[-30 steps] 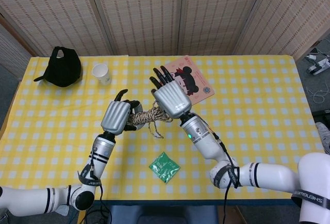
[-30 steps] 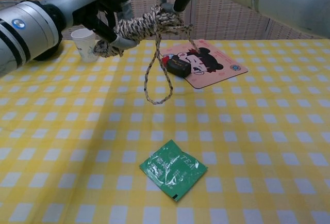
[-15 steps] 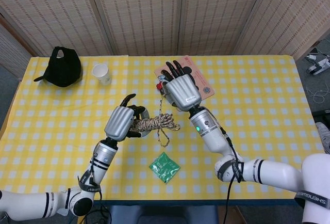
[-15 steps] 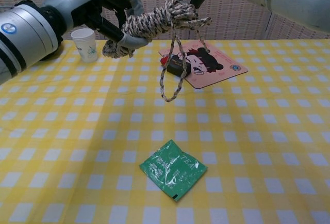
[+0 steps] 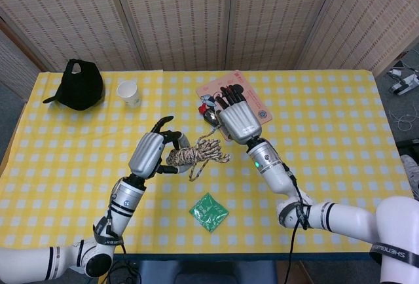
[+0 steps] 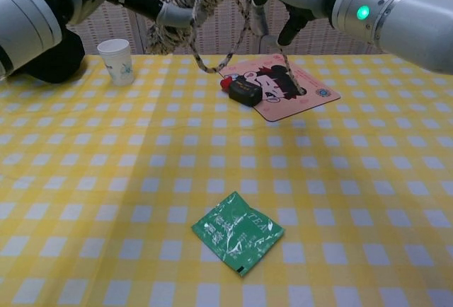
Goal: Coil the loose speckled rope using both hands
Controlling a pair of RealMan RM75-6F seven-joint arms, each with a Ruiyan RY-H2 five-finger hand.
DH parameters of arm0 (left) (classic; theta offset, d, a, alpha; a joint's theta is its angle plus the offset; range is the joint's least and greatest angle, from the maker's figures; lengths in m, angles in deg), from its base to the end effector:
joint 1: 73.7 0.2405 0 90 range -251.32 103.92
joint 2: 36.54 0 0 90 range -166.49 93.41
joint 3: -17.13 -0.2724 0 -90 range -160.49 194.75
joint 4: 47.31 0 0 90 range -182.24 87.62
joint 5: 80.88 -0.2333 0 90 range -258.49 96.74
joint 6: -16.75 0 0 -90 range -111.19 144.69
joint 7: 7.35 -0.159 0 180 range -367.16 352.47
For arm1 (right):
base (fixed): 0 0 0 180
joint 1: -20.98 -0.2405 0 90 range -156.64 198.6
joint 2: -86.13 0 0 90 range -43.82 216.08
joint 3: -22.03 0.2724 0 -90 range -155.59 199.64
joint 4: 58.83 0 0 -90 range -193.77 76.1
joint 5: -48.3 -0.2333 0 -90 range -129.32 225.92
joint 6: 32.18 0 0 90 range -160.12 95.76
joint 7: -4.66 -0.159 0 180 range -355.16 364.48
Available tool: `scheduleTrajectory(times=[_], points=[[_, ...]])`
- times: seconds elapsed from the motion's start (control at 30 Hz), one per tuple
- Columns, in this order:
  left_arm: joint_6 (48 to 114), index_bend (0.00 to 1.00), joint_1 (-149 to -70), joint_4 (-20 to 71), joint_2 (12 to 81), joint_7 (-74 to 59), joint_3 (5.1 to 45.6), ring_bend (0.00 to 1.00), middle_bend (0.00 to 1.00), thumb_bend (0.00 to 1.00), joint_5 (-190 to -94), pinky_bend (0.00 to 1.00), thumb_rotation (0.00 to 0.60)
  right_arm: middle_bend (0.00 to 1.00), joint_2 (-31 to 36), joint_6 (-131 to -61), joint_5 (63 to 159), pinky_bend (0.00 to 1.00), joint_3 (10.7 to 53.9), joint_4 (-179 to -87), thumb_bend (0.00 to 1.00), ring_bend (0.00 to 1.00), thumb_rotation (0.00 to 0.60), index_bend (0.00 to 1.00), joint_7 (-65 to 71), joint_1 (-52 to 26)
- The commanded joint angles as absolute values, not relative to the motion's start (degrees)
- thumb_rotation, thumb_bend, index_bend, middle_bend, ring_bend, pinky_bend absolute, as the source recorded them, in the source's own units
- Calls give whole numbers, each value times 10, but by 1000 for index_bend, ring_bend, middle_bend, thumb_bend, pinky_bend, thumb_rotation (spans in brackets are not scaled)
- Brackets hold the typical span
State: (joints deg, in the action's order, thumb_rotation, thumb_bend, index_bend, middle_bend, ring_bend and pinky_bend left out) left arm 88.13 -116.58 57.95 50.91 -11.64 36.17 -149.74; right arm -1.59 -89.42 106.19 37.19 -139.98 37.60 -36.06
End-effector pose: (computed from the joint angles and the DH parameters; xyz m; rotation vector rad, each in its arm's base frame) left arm -0.0360 0.3431 0.0251 -1.5605 -1.2058 -1.6692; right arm -0.0601 -0.4401 -0.0081 1.8524 -0.5364 0.9625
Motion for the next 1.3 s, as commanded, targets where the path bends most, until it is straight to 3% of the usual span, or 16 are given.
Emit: scheduleTrajectory(times=[0.03, 0.43, 0.93, 1.1, 1.3], points=[[877, 748, -1159, 594, 496, -91, 379, 537, 785, 237, -1484, 91, 600, 213, -23, -891, 1074, 0, 354, -1389, 517, 0, 600, 633, 376, -354], [874, 747, -1147, 599, 458, -39, 437, 536, 785, 237, -1420, 91, 600, 213, -40, -891, 1112, 0, 307, -1371, 518, 0, 600, 636, 364, -323], [887, 746, -1153, 555, 441, -102, 469, 538, 785, 237, -1320, 91, 600, 218, -14, -914, 1185, 0, 254, -1430, 520, 0, 600, 642, 389, -283], [899, 747, -1160, 533, 444, -152, 460, 543, 785, 237, -1298, 91, 600, 218, -2, -923, 1205, 0, 257, -1466, 519, 0, 600, 643, 405, -280], [946, 749, -1177, 481, 474, -260, 419, 545, 786, 238, -1320, 91, 600, 218, 21, -932, 1229, 0, 277, -1534, 519, 0, 600, 649, 427, -289]])
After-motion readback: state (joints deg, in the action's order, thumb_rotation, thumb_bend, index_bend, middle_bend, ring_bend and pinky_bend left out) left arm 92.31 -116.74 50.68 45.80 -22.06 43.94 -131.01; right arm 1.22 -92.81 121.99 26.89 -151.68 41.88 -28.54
